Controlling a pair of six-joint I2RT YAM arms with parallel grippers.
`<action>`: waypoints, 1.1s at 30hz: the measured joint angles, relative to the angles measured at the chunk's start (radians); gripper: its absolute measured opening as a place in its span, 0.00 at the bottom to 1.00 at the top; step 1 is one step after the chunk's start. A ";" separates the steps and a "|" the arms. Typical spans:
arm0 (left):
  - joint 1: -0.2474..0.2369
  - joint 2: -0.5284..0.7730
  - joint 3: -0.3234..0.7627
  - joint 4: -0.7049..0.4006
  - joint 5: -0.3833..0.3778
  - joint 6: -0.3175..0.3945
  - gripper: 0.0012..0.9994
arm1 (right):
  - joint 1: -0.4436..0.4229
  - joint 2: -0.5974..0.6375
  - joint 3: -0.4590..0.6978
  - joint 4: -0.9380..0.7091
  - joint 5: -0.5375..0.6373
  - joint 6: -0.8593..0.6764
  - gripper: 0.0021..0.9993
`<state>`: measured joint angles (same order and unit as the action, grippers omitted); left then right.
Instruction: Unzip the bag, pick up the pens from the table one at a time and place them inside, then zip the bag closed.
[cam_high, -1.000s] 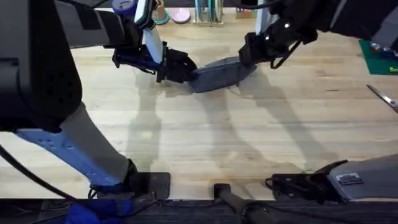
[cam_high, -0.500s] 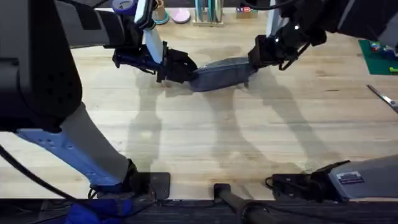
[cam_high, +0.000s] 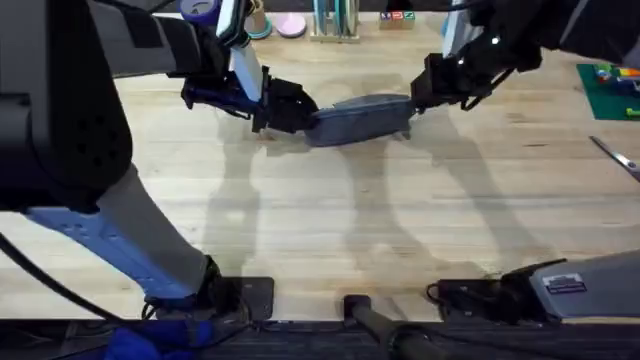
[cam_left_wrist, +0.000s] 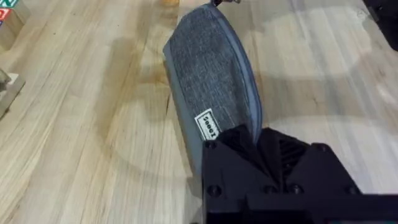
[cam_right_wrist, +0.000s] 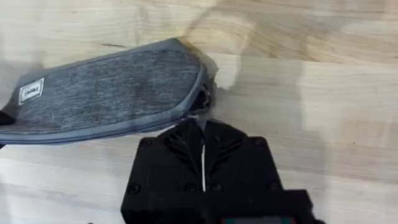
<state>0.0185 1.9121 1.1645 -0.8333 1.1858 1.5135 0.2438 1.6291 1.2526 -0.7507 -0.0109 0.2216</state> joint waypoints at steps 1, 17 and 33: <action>0.000 0.000 0.000 0.000 0.000 0.000 0.04 | -0.006 0.000 -0.001 0.003 -0.003 -0.004 0.03; -0.008 0.000 0.000 0.000 0.002 0.000 0.04 | -0.058 0.002 -0.015 0.058 -0.044 -0.057 0.03; -0.014 0.000 0.000 0.003 0.007 0.000 0.04 | -0.133 0.098 -0.019 0.126 -0.083 -0.103 0.03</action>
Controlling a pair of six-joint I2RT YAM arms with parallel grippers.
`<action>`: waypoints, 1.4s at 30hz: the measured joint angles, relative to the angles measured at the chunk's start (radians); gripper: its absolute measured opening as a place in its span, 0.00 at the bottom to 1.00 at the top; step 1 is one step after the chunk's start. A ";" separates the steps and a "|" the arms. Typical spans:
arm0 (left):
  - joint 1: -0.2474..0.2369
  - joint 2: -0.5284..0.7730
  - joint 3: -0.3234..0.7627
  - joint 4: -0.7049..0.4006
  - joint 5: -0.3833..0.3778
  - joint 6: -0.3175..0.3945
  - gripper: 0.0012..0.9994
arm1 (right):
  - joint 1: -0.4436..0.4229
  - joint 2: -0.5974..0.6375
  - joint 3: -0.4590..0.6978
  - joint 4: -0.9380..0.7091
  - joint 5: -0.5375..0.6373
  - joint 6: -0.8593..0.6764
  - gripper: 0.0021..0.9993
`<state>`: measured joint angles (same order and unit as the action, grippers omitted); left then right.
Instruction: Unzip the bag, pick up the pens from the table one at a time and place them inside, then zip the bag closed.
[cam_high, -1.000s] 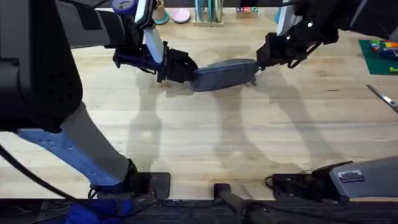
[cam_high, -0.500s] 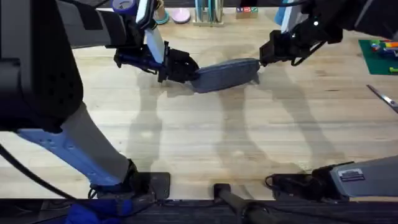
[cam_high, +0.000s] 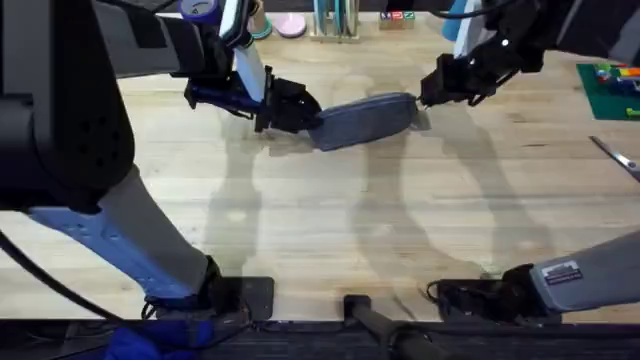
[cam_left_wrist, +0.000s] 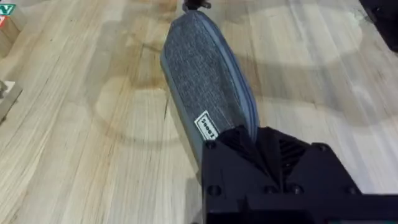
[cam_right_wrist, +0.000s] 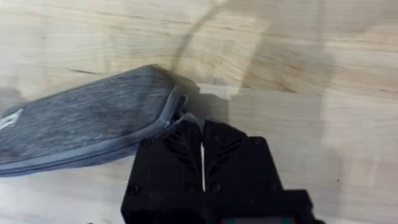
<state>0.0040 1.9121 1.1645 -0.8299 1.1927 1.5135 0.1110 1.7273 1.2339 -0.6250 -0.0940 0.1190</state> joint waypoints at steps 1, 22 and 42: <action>0.000 0.000 0.000 0.000 0.000 0.000 0.04 | -0.001 0.009 0.000 0.004 0.000 -0.008 0.03; 0.000 0.000 0.000 -0.001 0.000 0.000 0.04 | -0.031 0.022 0.000 0.016 0.003 -0.038 0.03; 0.011 0.000 0.000 -0.007 -0.009 0.000 0.04 | -0.083 0.028 0.000 0.023 0.155 -0.045 1.00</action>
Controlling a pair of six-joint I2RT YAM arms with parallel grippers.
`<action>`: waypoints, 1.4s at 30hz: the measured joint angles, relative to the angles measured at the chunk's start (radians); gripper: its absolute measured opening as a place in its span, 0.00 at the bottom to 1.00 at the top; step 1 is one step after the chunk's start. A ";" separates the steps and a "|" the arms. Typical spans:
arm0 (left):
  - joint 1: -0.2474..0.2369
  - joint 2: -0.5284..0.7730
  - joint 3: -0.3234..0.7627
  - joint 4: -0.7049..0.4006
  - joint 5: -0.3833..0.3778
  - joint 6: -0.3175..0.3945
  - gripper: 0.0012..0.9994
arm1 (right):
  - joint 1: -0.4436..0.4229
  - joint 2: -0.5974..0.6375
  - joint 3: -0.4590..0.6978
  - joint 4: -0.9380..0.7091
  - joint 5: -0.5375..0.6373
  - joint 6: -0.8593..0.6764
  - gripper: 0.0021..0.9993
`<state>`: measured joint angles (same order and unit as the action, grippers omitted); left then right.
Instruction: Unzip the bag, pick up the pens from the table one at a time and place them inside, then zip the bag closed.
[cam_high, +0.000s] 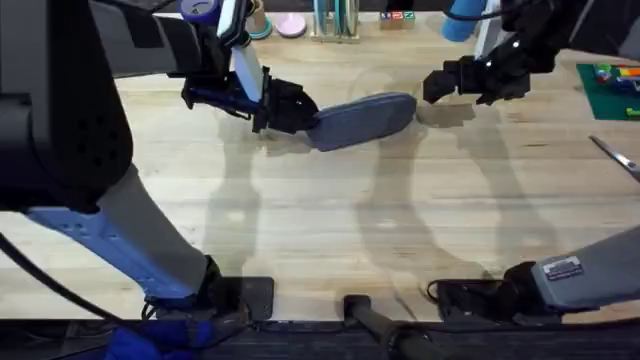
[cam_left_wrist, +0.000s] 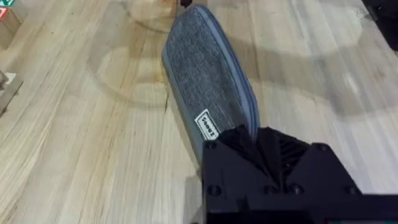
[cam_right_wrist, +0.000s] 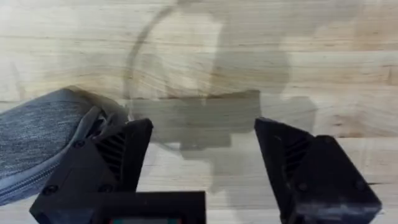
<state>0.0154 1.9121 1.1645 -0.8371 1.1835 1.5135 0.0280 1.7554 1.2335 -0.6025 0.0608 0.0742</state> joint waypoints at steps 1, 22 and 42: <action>0.000 0.000 0.000 0.000 0.000 0.000 0.04 | 0.000 0.000 0.000 0.000 0.000 0.000 1.00; 0.010 0.000 0.000 -0.004 0.011 -0.003 1.00 | 0.000 -0.116 0.000 -0.026 0.003 0.000 1.00; 0.016 0.000 0.000 -0.041 0.014 -0.003 1.00 | 0.132 -0.298 0.000 -0.035 0.003 0.000 1.00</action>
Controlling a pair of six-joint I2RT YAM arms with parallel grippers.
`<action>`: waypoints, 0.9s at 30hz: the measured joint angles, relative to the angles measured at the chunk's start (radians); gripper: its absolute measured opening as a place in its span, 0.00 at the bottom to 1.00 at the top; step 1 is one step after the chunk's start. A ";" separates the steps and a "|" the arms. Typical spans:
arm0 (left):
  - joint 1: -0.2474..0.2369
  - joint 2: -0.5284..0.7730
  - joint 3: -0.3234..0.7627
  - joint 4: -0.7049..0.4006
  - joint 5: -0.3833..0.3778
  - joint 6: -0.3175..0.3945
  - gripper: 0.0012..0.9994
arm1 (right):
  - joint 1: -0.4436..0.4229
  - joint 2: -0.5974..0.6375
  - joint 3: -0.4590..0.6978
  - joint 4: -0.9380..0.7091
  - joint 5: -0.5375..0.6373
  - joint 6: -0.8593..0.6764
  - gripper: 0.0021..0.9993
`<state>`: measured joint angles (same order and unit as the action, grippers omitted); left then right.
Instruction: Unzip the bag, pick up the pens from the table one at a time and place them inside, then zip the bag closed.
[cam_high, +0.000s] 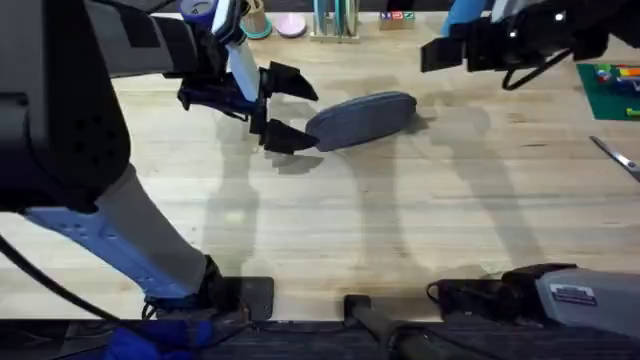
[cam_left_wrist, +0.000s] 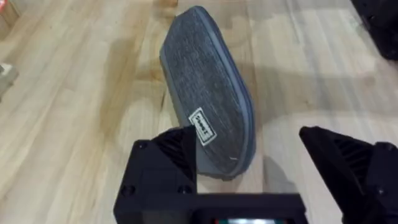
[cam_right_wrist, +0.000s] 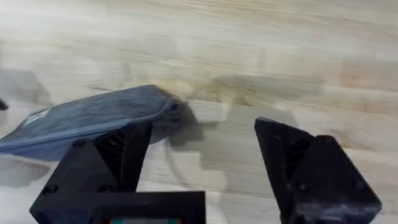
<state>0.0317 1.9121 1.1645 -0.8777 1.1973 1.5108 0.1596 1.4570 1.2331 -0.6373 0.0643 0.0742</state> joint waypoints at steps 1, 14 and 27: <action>0.004 0.000 0.000 -0.012 0.001 -0.001 1.00 | 0.013 -0.005 0.000 0.000 0.000 0.000 1.00; 0.079 0.000 0.108 -0.229 -0.039 -0.187 1.00 | 0.056 -0.079 0.000 -0.003 0.000 0.000 1.00; 0.079 -0.172 0.116 -0.376 -0.162 -0.257 1.00 | 0.056 -0.090 0.000 -0.003 0.000 0.000 1.00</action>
<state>0.1108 1.7400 1.2800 -1.2533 1.0357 1.2535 0.2157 1.3670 1.2331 -0.6403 0.0643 0.0742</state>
